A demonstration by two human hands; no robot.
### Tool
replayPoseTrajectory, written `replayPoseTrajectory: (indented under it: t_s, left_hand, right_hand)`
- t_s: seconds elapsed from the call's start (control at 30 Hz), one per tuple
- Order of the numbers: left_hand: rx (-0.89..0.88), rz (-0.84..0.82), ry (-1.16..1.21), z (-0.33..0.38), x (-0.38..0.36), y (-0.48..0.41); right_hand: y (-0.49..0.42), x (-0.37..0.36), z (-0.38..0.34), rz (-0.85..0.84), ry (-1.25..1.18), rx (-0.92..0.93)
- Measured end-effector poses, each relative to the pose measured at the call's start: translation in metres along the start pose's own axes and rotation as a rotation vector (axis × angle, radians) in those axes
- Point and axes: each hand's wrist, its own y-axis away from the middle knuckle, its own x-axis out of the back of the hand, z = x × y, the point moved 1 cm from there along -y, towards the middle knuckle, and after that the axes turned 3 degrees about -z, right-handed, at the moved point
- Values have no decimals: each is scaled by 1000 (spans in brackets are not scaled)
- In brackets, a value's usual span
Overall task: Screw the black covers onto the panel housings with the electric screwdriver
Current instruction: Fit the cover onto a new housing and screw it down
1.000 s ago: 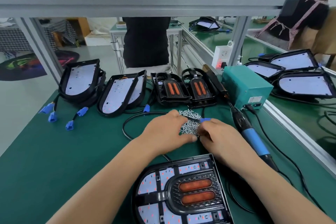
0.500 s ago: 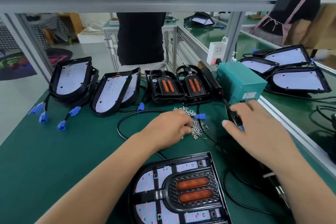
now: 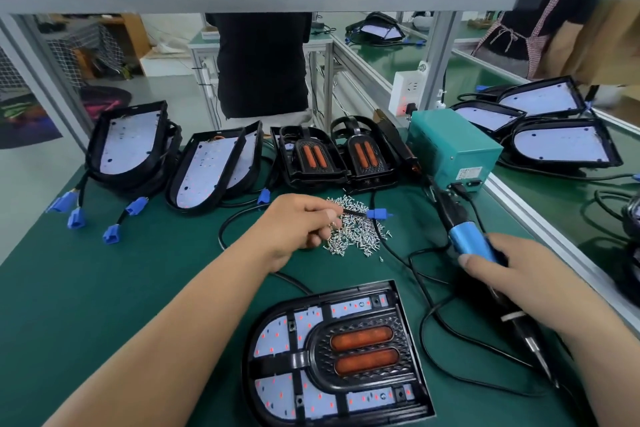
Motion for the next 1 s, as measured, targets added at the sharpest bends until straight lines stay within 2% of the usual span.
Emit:
replayPoseTrajectory:
  t_s: [0.17,0.27,0.4,0.67,0.87,1.0]
  left_hand:
    - [228,-97,685,3,2,9]
    - [313,-118,891,3,1,17]
    - [348,-116,917,1,-1,28]
    - [310,-91,866,-4,11,51]
    - [183,-102,711,-7,11,57]
    - [157,-134,613,-12,8,56]
  right_hand:
    - [0,2,-5,-7,-470,-35]
    - [-2,3,-14,-39,-641,-40]
    - [-14,1,-35,-89,-884,-36]
    - [-50,1,-74,-170,-1167,-82]
    - [-66,-8,-105,-271,-1233,-14]
    - [-74,-20,-122,-269,-1277,-23]
